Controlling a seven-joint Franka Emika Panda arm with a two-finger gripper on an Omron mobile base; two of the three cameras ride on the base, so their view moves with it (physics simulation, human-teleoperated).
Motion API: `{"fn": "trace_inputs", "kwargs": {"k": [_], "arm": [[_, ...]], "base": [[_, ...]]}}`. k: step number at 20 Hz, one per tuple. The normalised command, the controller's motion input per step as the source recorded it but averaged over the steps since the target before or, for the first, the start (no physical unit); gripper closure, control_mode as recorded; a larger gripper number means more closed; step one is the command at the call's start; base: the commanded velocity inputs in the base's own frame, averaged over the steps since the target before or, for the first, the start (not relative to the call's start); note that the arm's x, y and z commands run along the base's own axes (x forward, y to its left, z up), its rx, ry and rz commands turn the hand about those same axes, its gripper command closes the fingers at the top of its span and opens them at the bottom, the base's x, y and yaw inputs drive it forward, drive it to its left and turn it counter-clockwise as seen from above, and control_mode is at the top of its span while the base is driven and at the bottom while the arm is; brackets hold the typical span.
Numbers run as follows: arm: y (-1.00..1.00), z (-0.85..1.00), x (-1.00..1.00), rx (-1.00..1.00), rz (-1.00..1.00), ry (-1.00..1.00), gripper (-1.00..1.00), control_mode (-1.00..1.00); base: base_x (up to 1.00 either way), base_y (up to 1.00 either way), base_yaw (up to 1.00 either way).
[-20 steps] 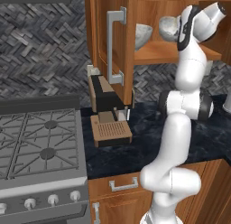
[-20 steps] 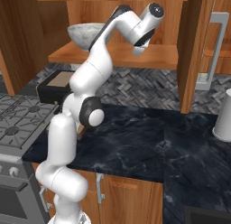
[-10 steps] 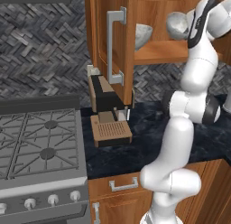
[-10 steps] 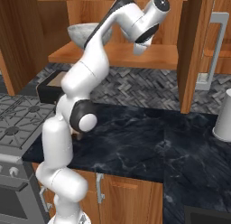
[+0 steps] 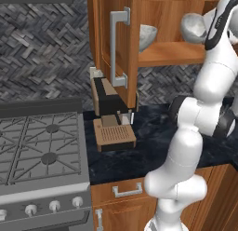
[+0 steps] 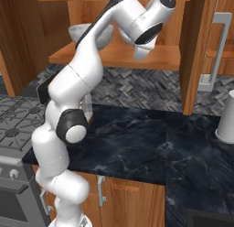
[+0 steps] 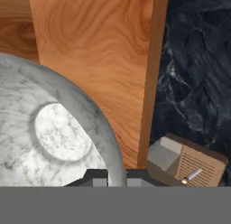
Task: Take the smaller bowl and place it next to the appetizer plate on the dining counter , and place the larger bowl next to the plate with cooked food.
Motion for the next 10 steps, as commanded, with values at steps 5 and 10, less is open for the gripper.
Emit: {"fn": "trace_inputs", "kwargs": {"k": [5, 10], "arm": [[0.17, 0.0, -0.99, -0.06, 0.06, 0.13, 1.0, -1.0], [0.2, -0.05, -1.0, -0.11, 0.11, 0.14, 1.0, -1.0]], "base": [[0.0, 0.0, 0.0], [0.0, 0.0, 0.0]]}}
